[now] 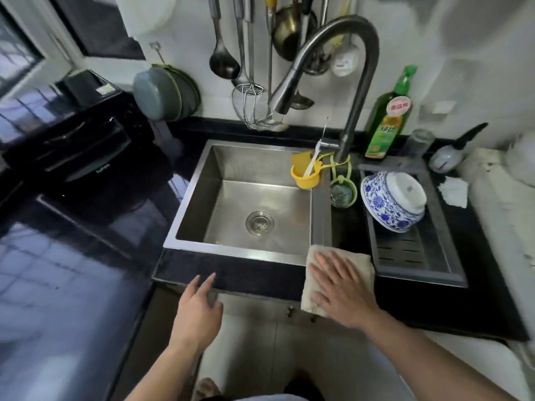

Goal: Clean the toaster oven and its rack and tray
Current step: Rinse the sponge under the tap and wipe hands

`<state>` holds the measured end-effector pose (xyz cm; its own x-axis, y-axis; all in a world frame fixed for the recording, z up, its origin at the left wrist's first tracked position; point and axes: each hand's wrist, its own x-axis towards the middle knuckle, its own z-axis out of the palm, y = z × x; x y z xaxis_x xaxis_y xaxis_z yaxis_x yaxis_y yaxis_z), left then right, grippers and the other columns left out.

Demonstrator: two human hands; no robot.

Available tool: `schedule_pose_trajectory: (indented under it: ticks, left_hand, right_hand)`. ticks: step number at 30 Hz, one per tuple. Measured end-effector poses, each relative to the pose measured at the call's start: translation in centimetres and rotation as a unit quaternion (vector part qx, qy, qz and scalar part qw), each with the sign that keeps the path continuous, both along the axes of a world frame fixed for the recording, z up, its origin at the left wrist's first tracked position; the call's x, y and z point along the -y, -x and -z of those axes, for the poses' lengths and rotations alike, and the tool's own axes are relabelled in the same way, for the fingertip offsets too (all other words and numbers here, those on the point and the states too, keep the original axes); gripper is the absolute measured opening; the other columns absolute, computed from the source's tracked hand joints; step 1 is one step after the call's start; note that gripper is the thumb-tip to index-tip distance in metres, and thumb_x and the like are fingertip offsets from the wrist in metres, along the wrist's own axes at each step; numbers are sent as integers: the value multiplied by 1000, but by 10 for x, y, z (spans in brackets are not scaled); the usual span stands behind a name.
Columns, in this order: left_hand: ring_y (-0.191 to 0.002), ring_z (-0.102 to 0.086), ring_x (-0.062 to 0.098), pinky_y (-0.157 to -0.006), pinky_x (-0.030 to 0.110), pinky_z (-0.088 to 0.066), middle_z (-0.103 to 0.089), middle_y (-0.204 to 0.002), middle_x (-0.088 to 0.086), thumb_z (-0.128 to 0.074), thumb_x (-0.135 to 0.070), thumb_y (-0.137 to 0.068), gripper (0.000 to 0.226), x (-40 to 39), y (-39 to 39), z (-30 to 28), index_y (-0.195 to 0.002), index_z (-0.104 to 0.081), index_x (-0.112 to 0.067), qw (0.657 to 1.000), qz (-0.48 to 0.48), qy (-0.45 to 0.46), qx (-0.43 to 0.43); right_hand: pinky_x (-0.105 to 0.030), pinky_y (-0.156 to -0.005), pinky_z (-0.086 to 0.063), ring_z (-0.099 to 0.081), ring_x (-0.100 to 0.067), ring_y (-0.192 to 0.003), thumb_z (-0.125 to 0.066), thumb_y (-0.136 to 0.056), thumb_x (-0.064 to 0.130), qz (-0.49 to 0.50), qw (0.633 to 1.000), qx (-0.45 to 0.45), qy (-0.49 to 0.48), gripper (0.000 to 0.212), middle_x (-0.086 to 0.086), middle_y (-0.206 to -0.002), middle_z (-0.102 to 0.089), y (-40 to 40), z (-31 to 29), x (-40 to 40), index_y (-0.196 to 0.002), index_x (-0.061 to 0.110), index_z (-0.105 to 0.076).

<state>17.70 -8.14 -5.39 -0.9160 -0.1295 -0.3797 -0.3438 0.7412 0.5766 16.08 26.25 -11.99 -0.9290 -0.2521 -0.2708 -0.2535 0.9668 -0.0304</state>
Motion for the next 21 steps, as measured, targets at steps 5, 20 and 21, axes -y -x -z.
schedule_pose_trajectory:
  ticks: [5,20,21]
  left_hand:
    - [-156,-20,22,-125,33,-21,-24,-168,10,-57,-9,-99,64,6,19,0,-158,-39,-24,1000,-1,19,7]
    - [-136,-52,33,-115,51,-43,-47,-156,12,-67,-24,-84,86,333,238,-35,-160,-28,-20,892,-394,-194,-105]
    - [-134,-54,35,-111,53,-46,-49,-154,12,-68,-30,-73,94,358,257,-24,-158,-29,-24,893,-390,-200,-105]
  right_hand:
    - [-46,-121,8,23,-18,-150,-3,-91,73,-19,1000,24,3,78,13,-164,14,42,-3,2,-158,34,0]
    - [-37,-101,-44,-53,-28,-122,-43,-98,5,223,859,155,435,45,-8,-139,-53,354,-82,411,-142,8,-47]
    - [-34,-102,-40,-50,-25,-125,-40,-100,7,252,834,176,459,48,-3,-141,-49,379,-78,429,-149,12,-40]
